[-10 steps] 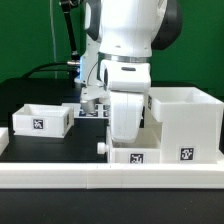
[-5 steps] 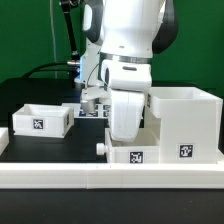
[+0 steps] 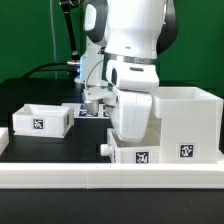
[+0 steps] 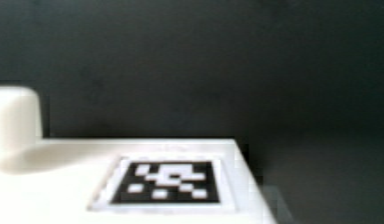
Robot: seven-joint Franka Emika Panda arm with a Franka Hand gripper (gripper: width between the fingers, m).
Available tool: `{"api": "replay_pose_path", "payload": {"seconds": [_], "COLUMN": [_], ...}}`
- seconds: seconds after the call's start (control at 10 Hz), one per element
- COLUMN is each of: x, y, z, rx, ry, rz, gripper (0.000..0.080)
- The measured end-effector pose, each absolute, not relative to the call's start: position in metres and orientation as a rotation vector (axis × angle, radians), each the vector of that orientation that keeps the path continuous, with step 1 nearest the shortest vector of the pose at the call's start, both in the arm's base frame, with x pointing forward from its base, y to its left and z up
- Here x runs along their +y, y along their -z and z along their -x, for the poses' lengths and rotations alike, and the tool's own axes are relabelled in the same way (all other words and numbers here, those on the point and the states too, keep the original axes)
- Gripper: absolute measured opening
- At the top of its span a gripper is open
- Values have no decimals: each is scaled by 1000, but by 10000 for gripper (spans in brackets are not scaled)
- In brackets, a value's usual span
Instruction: Assemble drawer
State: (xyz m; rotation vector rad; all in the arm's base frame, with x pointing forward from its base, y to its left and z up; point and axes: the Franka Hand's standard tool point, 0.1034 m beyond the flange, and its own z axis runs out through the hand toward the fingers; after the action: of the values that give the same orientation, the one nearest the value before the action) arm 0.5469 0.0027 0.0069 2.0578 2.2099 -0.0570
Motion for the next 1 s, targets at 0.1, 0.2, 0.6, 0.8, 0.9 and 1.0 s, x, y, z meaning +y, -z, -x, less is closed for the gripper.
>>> {"api": "replay_pose_path", "payload": {"seconds": [0.1,0.2,0.6,0.8,0.9,1.0], "x": [2,-1,-3,-5,-6,-10], "y": [-7,-7,-15,-33,-41,-50], "z": [-547,-547,-549,-553,-554,-555], "rx": [2203,2196,2175,2160,2157,2156], "ry": [76,75,79,91,98,108], "rz": [-2068,-2077,-2094,-2097,-2096,-2091], "gripper": [42,42,361,541,541,627]}}
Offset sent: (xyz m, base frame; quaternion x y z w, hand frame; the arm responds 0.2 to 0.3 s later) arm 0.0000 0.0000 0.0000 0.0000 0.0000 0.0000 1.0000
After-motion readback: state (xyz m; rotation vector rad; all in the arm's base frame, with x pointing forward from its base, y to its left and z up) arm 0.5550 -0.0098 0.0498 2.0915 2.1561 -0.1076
